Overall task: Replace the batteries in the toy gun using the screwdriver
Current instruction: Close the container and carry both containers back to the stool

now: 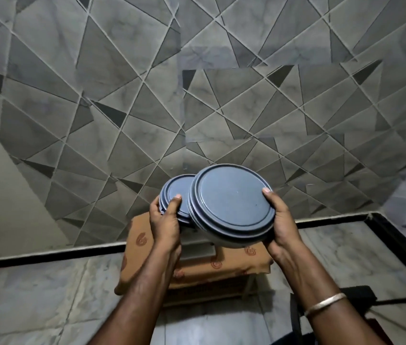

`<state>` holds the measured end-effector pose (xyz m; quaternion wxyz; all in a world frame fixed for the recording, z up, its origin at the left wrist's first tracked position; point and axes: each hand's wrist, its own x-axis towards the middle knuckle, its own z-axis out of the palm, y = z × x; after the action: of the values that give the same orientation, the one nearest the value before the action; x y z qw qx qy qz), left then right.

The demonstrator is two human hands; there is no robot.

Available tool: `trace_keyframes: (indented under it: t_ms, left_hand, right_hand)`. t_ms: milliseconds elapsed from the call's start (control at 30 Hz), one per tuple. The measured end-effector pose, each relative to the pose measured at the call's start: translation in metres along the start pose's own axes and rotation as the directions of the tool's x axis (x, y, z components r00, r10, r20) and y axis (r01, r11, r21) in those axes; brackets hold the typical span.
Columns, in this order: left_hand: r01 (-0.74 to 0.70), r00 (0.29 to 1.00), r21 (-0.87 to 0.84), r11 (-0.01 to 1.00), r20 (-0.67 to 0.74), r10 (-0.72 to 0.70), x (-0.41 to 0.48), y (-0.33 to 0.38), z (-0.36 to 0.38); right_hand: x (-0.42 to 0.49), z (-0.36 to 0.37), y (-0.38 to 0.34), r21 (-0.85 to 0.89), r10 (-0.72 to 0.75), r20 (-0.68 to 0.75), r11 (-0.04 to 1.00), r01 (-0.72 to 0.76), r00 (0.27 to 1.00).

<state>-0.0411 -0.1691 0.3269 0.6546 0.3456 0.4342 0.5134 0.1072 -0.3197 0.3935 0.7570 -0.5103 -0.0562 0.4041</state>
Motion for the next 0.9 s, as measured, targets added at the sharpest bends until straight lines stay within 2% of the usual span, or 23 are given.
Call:
trace_keyframes:
  t_ms: [133,367,700,900]
  left_hand:
    - [0.028,0.999,0.077,0.997,0.017,-0.029,0.092,-0.021,0.006]
    - [0.148,0.989,0.194,0.970,-0.040,-0.143,0.209,-0.068,0.029]
    - [0.190,0.982,0.387,0.902,-0.095,-0.166,0.278,-0.135,0.037]
    - [0.223,0.975,0.393,0.892,-0.097,-0.201,0.304,-0.165,0.034]
  right_hand:
    - [0.049,0.026,0.026,0.024,0.003,-0.095,1.000,-0.001,0.995]
    - [0.106,0.032,0.055,0.012,0.000,-0.188,1.000,0.002,0.982]
    - [0.140,-0.008,0.080,-0.024,0.002,-0.339,1.000,-0.011,0.941]
    - [0.155,-0.016,0.097,-0.004,0.058,-0.369,0.998,-0.064,0.927]
